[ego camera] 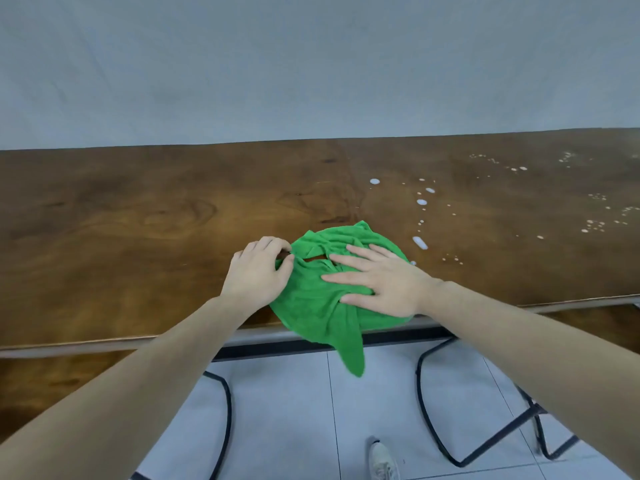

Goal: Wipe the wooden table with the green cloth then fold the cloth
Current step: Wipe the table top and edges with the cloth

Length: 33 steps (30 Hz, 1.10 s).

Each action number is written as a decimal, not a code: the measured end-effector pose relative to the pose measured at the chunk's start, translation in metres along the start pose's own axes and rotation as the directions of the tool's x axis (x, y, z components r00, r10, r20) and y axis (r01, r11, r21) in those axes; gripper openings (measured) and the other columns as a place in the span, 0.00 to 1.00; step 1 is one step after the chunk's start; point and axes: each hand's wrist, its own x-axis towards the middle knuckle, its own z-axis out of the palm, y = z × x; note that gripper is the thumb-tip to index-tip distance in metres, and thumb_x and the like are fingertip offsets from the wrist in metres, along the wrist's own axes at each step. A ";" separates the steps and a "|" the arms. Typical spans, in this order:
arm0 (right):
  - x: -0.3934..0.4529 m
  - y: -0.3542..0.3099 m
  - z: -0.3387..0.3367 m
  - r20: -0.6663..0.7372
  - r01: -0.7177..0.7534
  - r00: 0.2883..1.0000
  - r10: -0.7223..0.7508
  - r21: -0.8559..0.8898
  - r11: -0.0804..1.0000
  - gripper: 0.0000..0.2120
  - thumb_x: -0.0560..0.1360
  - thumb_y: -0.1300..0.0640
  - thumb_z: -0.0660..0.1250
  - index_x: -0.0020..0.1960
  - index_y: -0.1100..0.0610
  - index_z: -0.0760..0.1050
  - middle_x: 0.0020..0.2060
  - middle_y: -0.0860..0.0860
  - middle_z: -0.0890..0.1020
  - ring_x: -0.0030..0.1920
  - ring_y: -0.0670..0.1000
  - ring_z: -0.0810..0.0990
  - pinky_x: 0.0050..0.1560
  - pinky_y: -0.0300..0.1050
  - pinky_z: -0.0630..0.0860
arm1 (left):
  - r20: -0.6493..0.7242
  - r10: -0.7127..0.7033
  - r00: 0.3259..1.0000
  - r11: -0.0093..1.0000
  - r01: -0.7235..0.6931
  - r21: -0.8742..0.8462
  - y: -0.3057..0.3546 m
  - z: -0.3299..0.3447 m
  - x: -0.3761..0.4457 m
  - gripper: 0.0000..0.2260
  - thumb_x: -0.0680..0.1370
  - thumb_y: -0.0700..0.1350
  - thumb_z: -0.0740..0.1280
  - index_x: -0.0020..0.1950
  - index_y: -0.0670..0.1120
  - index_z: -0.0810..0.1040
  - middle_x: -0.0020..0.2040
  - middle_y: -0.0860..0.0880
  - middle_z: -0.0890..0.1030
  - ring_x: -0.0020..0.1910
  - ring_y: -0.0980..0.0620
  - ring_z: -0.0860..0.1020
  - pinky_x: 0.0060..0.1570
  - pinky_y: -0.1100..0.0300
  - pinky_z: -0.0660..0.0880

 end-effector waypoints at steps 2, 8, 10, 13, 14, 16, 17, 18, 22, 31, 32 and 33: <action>0.009 0.019 -0.003 0.012 -0.013 1.000 0.013 -0.006 1.000 0.27 0.76 0.25 0.39 0.75 0.25 0.50 0.80 0.37 0.50 0.81 0.48 0.45 0.79 0.57 0.44 | 0.001 0.000 1.000 1.000 0.000 0.001 0.002 0.005 0.015 0.13 0.81 0.55 0.56 0.61 0.55 0.74 0.63 0.56 0.75 0.65 0.51 0.70 0.65 0.48 0.63; 0.066 0.078 -0.012 0.027 -0.036 0.999 0.036 -0.010 0.999 0.30 0.75 0.25 0.40 0.76 0.28 0.52 0.81 0.40 0.50 0.81 0.50 0.46 0.79 0.58 0.43 | 0.000 -0.012 1.000 1.000 0.012 0.020 0.011 0.025 0.078 0.14 0.81 0.55 0.55 0.62 0.55 0.75 0.65 0.56 0.75 0.67 0.50 0.69 0.66 0.48 0.62; 0.093 0.100 -0.016 0.020 -0.035 0.999 0.035 -0.012 0.999 0.29 0.76 0.27 0.42 0.76 0.28 0.52 0.81 0.40 0.51 0.81 0.50 0.46 0.79 0.58 0.43 | -0.014 -0.046 0.999 0.999 0.046 0.012 0.013 0.030 0.104 0.14 0.81 0.55 0.55 0.62 0.55 0.75 0.65 0.56 0.75 0.68 0.50 0.68 0.66 0.48 0.61; 0.135 0.138 -0.022 0.023 -0.031 0.999 0.031 -0.003 1.000 0.28 0.77 0.28 0.42 0.76 0.28 0.53 0.81 0.40 0.52 0.81 0.50 0.47 0.79 0.59 0.45 | -0.026 -0.098 0.995 0.995 0.098 -0.001 0.018 0.041 0.145 0.15 0.81 0.55 0.55 0.63 0.55 0.76 0.66 0.56 0.74 0.68 0.50 0.68 0.67 0.48 0.60; 0.149 0.152 -0.024 0.025 -0.030 0.999 0.030 -0.003 1.000 0.28 0.76 0.28 0.42 0.76 0.28 0.53 0.81 0.40 0.52 0.81 0.50 0.47 0.79 0.60 0.45 | -0.030 -0.110 0.994 0.994 0.110 -0.006 0.020 0.045 0.159 0.15 0.81 0.55 0.55 0.63 0.55 0.75 0.66 0.56 0.74 0.68 0.50 0.68 0.67 0.48 0.60; 0.177 0.180 -0.027 0.029 -0.022 0.999 0.022 -0.010 1.000 0.29 0.76 0.27 0.41 0.76 0.29 0.53 0.81 0.40 0.52 0.81 0.50 0.48 0.79 0.60 0.45 | -0.050 -0.143 0.989 0.990 0.142 -0.016 0.022 0.053 0.184 0.16 0.82 0.55 0.54 0.66 0.55 0.74 0.67 0.57 0.74 0.70 0.51 0.67 0.68 0.48 0.59; 0.191 0.195 -0.029 0.031 -0.017 0.999 0.018 -0.014 1.000 0.30 0.76 0.27 0.41 0.76 0.29 0.52 0.81 0.41 0.52 0.81 0.50 0.48 0.79 0.60 0.45 | -0.063 -0.159 0.985 0.987 0.159 -0.013 0.023 0.057 0.196 0.17 0.82 0.55 0.54 0.67 0.56 0.74 0.68 0.57 0.73 0.70 0.51 0.66 0.68 0.48 0.59; 0.205 0.209 -0.031 0.032 -0.012 0.999 0.013 -0.017 1.000 0.30 0.76 0.27 0.41 0.77 0.29 0.52 0.81 0.41 0.52 0.81 0.50 0.48 0.79 0.59 0.45 | -0.075 -0.171 0.982 0.985 0.172 0.001 0.023 0.061 0.208 0.17 0.82 0.55 0.54 0.68 0.56 0.73 0.69 0.57 0.73 0.71 0.51 0.65 0.69 0.48 0.58; 0.260 0.260 -0.040 0.029 -0.002 1.000 0.003 -0.024 1.000 0.28 0.77 0.29 0.43 0.77 0.30 0.52 0.81 0.42 0.52 0.81 0.51 0.48 0.79 0.60 0.46 | -0.108 -0.198 0.974 0.977 0.206 0.062 0.027 0.074 0.252 0.19 0.82 0.56 0.53 0.71 0.57 0.70 0.71 0.57 0.71 0.72 0.52 0.64 0.70 0.47 0.57; 0.337 0.322 -0.051 0.006 -0.012 1.000 0.013 -0.047 0.999 0.27 0.79 0.30 0.43 0.77 0.30 0.53 0.81 0.42 0.54 0.80 0.51 0.53 0.76 0.61 0.50 | -0.154 -0.210 0.966 0.954 0.237 0.185 0.031 0.092 0.286 0.20 0.82 0.58 0.52 0.73 0.59 0.66 0.72 0.56 0.69 0.73 0.53 0.62 0.70 0.47 0.55; 0.341 0.323 -0.051 -0.005 -0.025 1.000 0.025 -0.052 0.998 0.28 0.78 0.30 0.42 0.77 0.31 0.54 0.81 0.41 0.54 0.80 0.51 0.54 0.75 0.61 0.52 | -0.154 -0.207 0.966 0.952 0.236 0.197 0.031 0.091 0.286 0.20 0.82 0.58 0.52 0.73 0.60 0.66 0.72 0.56 0.69 0.73 0.53 0.62 0.70 0.47 0.56; 0.342 0.323 -0.051 -0.012 -0.033 0.999 0.033 -0.053 0.998 0.28 0.78 0.30 0.42 0.78 0.31 0.54 0.81 0.41 0.55 0.79 0.51 0.55 0.75 0.61 0.53 | -0.152 -0.207 0.967 0.949 0.236 0.207 0.032 0.091 0.285 0.20 0.82 0.58 0.52 0.73 0.60 0.66 0.72 0.57 0.69 0.73 0.53 0.62 0.70 0.47 0.56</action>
